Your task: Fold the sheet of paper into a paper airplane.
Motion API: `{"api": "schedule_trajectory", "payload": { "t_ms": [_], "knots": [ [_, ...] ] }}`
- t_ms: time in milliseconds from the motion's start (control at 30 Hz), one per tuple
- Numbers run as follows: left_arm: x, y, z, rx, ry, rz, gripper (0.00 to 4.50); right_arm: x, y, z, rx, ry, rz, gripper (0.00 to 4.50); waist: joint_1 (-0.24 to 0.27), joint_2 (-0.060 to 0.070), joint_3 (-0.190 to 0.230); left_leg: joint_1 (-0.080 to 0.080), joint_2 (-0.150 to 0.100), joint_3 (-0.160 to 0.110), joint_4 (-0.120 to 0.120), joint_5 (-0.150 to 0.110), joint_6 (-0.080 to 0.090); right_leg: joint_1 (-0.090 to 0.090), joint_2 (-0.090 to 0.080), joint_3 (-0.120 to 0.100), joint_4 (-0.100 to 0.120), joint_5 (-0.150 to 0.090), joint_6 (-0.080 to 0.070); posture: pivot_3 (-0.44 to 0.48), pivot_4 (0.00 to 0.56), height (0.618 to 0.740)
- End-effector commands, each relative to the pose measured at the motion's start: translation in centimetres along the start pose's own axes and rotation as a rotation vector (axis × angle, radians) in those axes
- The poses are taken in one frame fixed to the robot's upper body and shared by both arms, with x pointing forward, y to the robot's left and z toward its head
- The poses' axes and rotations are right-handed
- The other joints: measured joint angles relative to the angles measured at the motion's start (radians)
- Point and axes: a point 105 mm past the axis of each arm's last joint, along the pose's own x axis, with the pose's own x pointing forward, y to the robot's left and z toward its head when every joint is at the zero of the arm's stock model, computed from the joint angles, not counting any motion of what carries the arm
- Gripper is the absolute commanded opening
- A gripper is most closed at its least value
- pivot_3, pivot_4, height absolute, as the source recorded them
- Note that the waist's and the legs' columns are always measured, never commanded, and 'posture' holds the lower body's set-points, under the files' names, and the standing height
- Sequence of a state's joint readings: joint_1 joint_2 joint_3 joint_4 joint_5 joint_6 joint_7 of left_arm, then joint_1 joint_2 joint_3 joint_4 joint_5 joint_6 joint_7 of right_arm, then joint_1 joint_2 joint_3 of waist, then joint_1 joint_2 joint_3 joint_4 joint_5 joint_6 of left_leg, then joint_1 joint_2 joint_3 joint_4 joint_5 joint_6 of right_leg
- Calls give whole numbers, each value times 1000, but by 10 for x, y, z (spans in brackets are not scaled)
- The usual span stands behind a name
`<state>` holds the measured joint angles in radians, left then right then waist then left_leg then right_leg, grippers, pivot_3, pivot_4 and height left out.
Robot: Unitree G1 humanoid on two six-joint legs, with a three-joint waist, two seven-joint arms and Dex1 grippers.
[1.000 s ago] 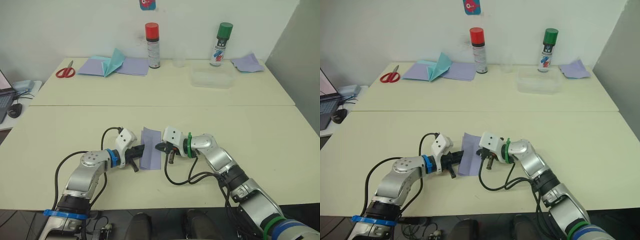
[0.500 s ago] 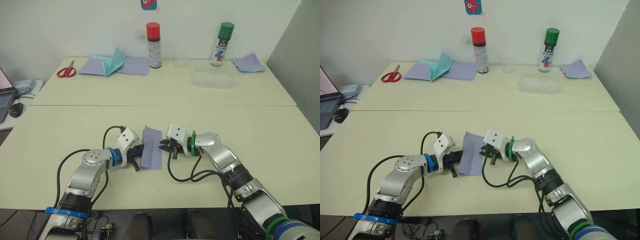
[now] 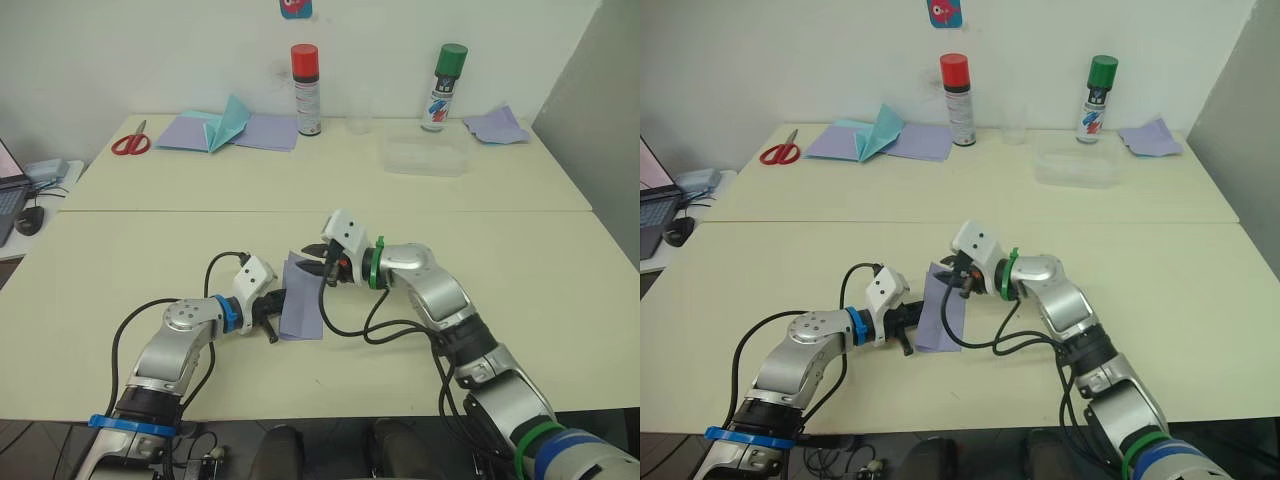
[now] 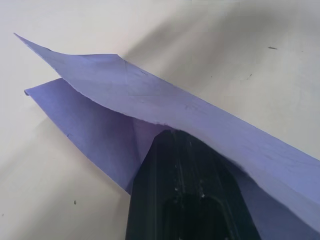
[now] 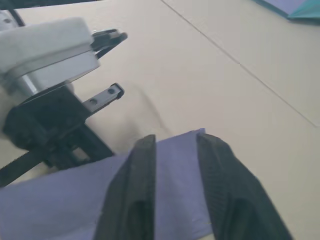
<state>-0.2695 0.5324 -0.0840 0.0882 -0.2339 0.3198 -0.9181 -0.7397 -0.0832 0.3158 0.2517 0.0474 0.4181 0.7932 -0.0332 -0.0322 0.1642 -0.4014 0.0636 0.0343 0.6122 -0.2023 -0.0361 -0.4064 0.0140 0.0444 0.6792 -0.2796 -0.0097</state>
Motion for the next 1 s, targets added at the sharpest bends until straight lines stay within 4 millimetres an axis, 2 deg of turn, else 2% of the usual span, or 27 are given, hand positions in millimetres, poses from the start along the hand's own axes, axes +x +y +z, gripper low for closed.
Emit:
{"api": "schedule_trajectory", "payload": {
  "t_ms": [33, 167, 333, 600, 700, 900, 1000],
  "knots": [
    [0, -2, -14, -19, 52, -4, 0, 6, -7, 10, -21, -27, -32, 82, 0, 0, 0, 0, 0, 0, 0, 0, 0, 0, 0, 0, 0, 0, 0, 0, 150, 740],
    [1, -1, -14, -18, 54, -1, 0, 8, -3, 13, -9, -33, 13, 31, 0, 0, 0, -1, 0, 0, 0, 0, 0, 0, 0, 0, 0, 0, 0, 0, 150, 740],
    [1, -1, -14, -22, 55, 0, 0, 0, 25, 8, -6, -15, 145, 31, 0, 0, 0, -1, 0, 0, 0, 0, 0, 0, 0, 0, 0, 0, 0, 0, 150, 740],
    [2, -3, -14, -23, 54, -9, 0, -21, 30, -12, -72, 18, 155, 31, 1, 0, 0, -1, 0, 0, 0, 0, 0, 0, 0, -1, 0, 0, 0, 0, 150, 740],
    [2, -3, -14, -23, 57, -11, 0, -22, 31, -9, -41, -18, 141, 617, 0, 0, 0, -1, 0, 0, 0, 0, 0, 0, 0, 0, -1, 0, 0, 0, 150, 740],
    [1, -2, -15, -25, 58, -13, 0, -12, 35, 10, 13, -72, 136, 2746, 0, 0, 0, -1, 1, 0, 0, 0, 0, 0, 0, -1, 0, 0, 0, 0, 150, 740],
    [2, -1, -9, -36, 33, -12, 0, -10, 35, 10, 34, -66, 124, 2746, 0, 0, 0, -1, 0, 0, 0, 0, 0, 0, 0, -1, 0, 0, 0, 0, 150, 740]
  ]
}}
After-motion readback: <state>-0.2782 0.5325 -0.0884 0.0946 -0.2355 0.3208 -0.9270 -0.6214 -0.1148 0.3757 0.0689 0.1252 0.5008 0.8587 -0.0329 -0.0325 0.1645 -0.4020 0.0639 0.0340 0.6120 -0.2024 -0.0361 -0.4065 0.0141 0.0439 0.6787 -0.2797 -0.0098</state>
